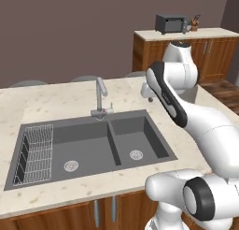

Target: Turn on the sink faucet. Then move the eggplant from the counter to the sink. Turn off the sink. Move the vegetable from the sink to the pot next to the stove. Finally move the pot to the front right burner.

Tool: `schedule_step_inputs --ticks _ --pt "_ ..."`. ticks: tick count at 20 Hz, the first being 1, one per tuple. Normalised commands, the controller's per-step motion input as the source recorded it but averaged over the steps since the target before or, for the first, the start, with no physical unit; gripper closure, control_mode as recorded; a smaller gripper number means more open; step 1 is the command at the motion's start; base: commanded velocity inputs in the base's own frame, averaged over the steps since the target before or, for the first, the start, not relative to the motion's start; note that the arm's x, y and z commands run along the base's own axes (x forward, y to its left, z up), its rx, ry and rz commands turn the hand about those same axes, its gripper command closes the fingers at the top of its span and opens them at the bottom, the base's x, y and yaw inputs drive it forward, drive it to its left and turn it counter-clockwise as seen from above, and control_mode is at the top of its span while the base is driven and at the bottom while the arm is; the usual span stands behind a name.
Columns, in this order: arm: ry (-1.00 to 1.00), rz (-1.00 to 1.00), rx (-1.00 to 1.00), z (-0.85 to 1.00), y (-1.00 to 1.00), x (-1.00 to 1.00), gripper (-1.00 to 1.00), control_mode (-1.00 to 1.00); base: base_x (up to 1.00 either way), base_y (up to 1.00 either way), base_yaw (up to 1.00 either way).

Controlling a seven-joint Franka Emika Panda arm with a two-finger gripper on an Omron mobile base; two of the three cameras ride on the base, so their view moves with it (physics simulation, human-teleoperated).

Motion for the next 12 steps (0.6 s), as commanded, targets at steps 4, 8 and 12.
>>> schedule_step_inputs --ticks 4,8,12 --pt "0.00 0.10 0.09 -0.30 -0.36 0.78 -1.00 -1.00 0.00 0.00 0.00" --pt "-0.02 0.21 0.08 -0.28 -0.18 0.63 -1.00 -1.00 0.00 0.00 0.00" --pt "-0.04 0.38 0.02 -0.40 0.20 0.48 -1.00 -1.00 0.00 0.00 0.00"
